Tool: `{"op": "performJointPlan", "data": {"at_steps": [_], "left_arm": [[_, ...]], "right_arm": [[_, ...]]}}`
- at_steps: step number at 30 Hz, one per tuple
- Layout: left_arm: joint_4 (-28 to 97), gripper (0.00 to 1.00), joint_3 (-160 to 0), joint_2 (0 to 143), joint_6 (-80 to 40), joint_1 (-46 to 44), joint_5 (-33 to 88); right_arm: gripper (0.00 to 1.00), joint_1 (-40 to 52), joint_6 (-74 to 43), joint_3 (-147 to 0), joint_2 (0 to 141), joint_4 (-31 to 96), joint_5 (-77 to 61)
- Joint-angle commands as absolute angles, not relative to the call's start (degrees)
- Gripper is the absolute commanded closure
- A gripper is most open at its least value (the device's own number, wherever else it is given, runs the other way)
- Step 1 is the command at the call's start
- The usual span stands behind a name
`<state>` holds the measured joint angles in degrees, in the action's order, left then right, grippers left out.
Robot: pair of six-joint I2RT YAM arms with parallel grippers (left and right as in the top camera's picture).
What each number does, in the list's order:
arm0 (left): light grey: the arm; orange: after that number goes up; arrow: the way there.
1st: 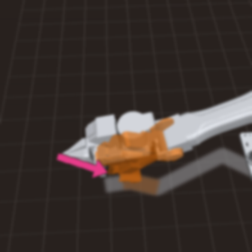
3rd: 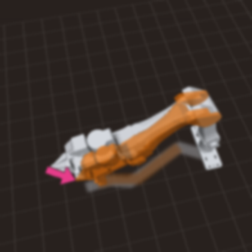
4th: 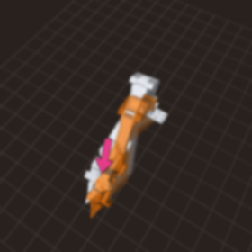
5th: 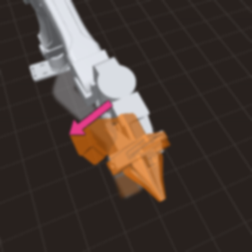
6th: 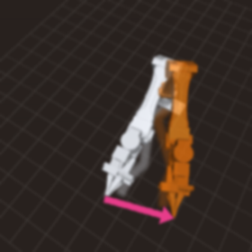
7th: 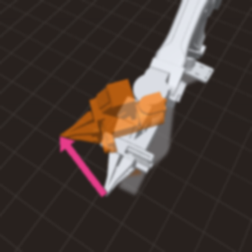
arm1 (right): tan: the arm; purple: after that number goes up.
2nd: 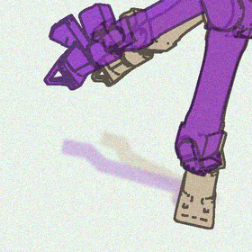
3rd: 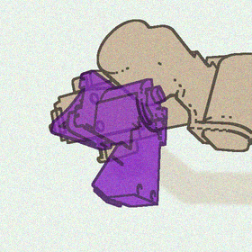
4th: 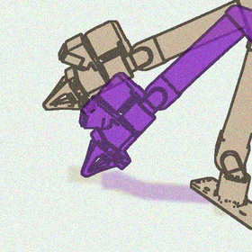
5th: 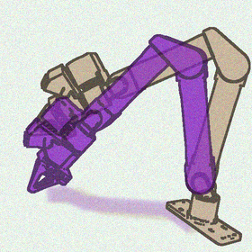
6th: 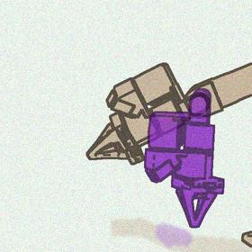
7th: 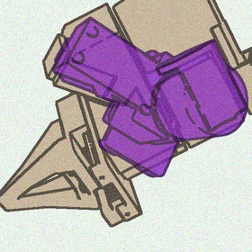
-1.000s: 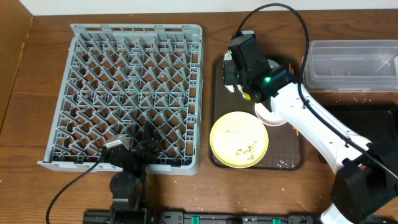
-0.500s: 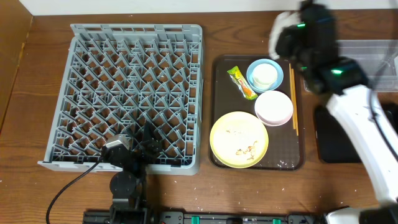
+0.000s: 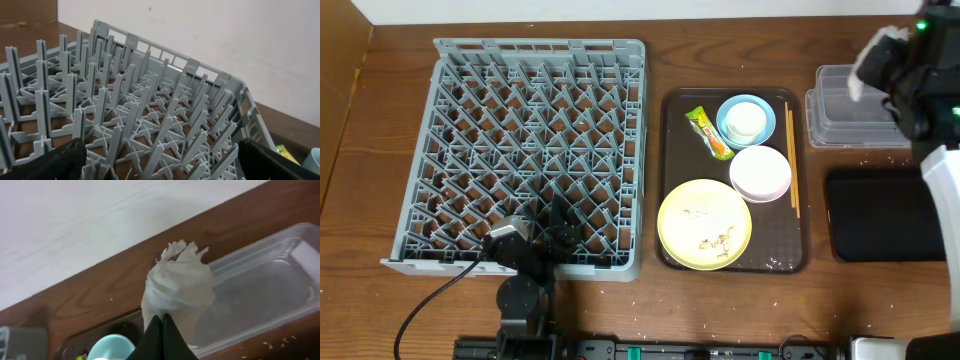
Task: Sort waste into correct bins and load items into the dishwasher
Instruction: 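Carry the tissue to the clear plastic bin and release it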
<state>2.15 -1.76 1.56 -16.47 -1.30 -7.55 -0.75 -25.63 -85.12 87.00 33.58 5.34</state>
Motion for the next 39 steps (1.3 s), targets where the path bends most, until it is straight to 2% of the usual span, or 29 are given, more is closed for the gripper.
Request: {"op": "performJointPlan", "data": {"at_steps": [1, 22, 33, 34, 35, 36, 39], "left_arm": [[4.25, 0.02, -0.71, 1.45, -15.9, -1.43, -8.62], [4.25, 0.02, -0.71, 1.45, -15.9, -1.43, -8.62], [4.25, 0.02, -0.71, 1.45, -15.9, -1.43, -8.64], [4.25, 0.02, -0.71, 1.45, -15.9, -1.43, -8.62], [4.25, 0.02, -0.71, 1.45, -15.9, -1.43, -8.62], [4.25, 0.02, -0.71, 1.45, -15.9, -1.43, -8.64], [4.25, 0.02, -0.71, 1.45, -15.9, -1.43, -8.62]], "right_arm": [[0.99, -3.49, -25.26, -85.47, 87.33, 33.74, 2.44], [0.99, -4.16, -25.23, -85.06, 89.62, 33.15, 14.76], [0.98, -4.16, -25.23, -85.06, 99.42, 31.07, 19.49], [0.92, -4.16, -25.23, -85.06, 100.01, 31.31, 19.49], [0.76, -4.16, -25.23, -85.06, 100.49, 31.75, 19.49], [0.69, -4.1, -25.23, -85.06, 100.55, 32.21, 19.46], [0.34, -4.05, -25.21, -85.06, 99.98, 32.62, 19.42]]}}
